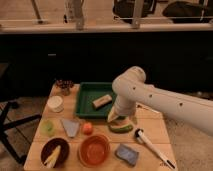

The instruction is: Place apple in paper cup

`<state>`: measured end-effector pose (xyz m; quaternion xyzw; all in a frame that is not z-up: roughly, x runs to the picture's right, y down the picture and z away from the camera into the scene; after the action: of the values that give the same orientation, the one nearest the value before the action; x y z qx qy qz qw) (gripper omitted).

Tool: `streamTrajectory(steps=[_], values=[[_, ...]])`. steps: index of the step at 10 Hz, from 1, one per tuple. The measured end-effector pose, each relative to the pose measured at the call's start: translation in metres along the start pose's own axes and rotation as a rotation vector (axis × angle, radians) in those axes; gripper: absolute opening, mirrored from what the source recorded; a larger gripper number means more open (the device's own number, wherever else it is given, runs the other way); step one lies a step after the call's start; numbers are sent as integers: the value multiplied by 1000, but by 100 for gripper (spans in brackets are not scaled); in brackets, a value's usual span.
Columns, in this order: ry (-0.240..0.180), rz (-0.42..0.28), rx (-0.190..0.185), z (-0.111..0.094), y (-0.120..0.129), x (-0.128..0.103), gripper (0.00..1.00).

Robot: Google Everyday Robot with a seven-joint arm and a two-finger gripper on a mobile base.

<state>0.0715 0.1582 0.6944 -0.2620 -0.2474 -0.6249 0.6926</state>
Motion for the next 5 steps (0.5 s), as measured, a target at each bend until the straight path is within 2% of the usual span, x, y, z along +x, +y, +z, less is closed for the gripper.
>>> streamTrajectory(steps=[3, 5], values=[[-6, -20, -27, 27, -38, 3, 80], [-12, -23, -46, 36, -48, 4, 80]])
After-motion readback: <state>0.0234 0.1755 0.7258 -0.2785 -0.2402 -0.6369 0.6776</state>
